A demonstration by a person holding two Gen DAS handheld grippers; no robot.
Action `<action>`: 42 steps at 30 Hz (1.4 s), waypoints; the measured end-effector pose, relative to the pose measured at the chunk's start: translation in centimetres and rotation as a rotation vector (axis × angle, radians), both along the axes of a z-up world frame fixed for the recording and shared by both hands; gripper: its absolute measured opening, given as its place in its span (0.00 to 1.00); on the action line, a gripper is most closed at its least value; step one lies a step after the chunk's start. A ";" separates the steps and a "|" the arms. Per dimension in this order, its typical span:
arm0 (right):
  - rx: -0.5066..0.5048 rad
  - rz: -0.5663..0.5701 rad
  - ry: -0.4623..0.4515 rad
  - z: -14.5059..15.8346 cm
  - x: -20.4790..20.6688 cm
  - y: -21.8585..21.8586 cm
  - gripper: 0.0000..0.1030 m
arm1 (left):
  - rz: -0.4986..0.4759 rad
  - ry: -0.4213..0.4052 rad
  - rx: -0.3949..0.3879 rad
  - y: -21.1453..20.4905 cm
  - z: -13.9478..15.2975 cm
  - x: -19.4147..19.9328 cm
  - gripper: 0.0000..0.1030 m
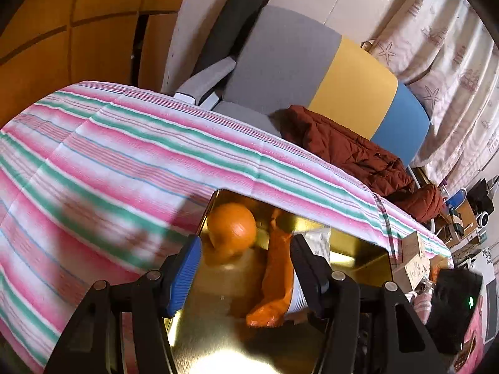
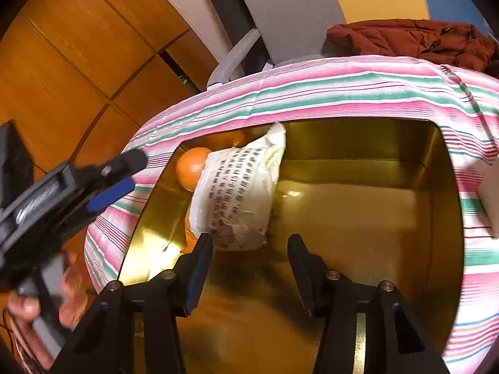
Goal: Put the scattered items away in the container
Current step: 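Open the left gripper over the tray while the right gripper releases the bag, then move both grippers back from the tray toward the remaining items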
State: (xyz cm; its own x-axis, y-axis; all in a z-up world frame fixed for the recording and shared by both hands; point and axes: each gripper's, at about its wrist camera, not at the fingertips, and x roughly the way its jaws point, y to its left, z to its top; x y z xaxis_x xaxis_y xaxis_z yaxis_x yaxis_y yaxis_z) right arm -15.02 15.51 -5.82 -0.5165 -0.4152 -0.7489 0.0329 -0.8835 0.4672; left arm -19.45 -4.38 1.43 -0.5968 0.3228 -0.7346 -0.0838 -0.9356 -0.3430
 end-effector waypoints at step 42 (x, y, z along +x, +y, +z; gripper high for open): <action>0.274 -0.423 0.164 3.1 21.9 18.3 0.59 | -0.446 0.015 -0.020 17.4 0.0 17.2 0.58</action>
State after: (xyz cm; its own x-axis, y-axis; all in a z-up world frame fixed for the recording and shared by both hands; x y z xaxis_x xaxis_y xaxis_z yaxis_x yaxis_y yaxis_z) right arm 6.90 33.80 -2.69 -0.7162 0.0545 -0.6957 -0.2994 -0.9245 0.2358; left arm -2.23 13.05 1.39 -0.4134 0.5370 -0.7353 -0.4853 -0.8132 -0.3211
